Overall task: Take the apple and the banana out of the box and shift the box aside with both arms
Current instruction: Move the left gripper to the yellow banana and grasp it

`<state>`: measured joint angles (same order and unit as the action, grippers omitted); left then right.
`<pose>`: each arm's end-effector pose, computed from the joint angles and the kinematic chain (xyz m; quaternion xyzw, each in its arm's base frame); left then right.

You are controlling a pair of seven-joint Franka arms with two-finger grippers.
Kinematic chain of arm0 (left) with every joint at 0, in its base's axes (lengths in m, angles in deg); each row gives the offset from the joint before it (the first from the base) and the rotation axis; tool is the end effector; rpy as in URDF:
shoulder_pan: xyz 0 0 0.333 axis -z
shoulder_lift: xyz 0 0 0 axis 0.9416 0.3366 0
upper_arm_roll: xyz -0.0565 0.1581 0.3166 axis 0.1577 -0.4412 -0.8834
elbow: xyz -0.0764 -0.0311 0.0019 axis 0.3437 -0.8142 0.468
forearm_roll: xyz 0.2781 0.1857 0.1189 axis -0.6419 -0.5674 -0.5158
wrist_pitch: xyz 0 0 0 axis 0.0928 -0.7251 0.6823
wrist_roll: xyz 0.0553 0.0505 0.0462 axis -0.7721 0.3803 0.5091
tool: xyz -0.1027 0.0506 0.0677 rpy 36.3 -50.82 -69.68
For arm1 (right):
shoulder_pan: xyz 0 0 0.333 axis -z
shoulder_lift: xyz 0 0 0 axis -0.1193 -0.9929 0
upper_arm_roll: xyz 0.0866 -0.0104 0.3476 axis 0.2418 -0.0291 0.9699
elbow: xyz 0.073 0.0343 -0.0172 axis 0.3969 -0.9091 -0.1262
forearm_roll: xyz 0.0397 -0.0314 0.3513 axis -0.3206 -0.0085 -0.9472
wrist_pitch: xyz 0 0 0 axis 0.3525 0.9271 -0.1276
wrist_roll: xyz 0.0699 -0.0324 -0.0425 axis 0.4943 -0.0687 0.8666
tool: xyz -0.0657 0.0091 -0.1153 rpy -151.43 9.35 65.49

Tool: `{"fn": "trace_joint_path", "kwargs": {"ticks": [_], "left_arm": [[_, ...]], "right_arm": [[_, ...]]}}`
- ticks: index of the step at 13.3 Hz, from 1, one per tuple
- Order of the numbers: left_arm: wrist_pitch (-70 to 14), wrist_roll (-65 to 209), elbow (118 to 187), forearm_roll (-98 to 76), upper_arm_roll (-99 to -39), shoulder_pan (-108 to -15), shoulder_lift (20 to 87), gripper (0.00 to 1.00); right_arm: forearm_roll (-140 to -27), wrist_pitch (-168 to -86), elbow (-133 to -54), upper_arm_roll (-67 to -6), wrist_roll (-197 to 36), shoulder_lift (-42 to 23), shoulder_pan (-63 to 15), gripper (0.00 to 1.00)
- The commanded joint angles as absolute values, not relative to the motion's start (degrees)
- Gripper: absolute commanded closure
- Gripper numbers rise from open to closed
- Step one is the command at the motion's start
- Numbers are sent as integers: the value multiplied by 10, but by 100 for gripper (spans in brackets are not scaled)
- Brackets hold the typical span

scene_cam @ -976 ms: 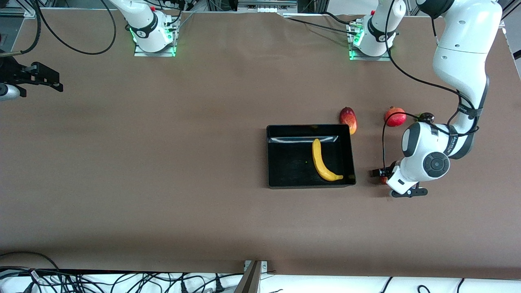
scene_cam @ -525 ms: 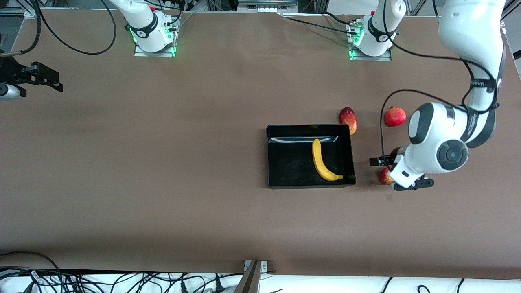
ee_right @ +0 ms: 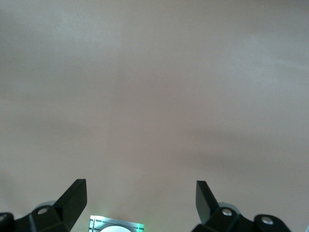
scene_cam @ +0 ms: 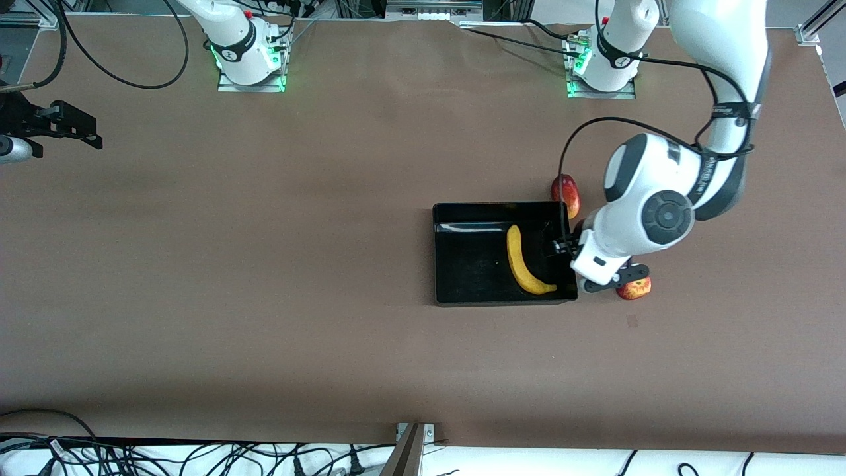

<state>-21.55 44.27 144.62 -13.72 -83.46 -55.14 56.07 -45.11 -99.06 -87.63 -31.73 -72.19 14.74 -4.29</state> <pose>0.6112 -0.2132 0.3648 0.9826 0.1547 -0.1008 0.0197 0.5017 -0.0306 0.6216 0.9948 0.0918 -0.0447 0.0067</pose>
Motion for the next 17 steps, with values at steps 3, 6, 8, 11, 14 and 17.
{"fn": "trace_joint_path", "kwargs": {"ticks": [3,6,8,11,14,17], "left_arm": [[-274,413,1439,-130,-848,-524,605,0],[-332,395,1443,-131,-850,-518,638,0],[-347,382,1446,-141,-851,-512,644,0],[-361,373,1446,-144,-851,-507,654,0],[-382,354,1448,-152,-851,-506,668,0],[-399,346,1450,-152,-851,-501,680,0]], "right_arm": [[-462,-982,-872,-315,-724,151,-40,0],[-462,-982,-872,-315,-724,151,-40,0],[-462,-982,-872,-315,-724,151,-40,0],[-462,-982,-872,-315,-724,152,-40,0],[-461,-982,-872,-313,-725,151,-40,0],[-462,-982,-872,-313,-724,151,-40,0]]}}
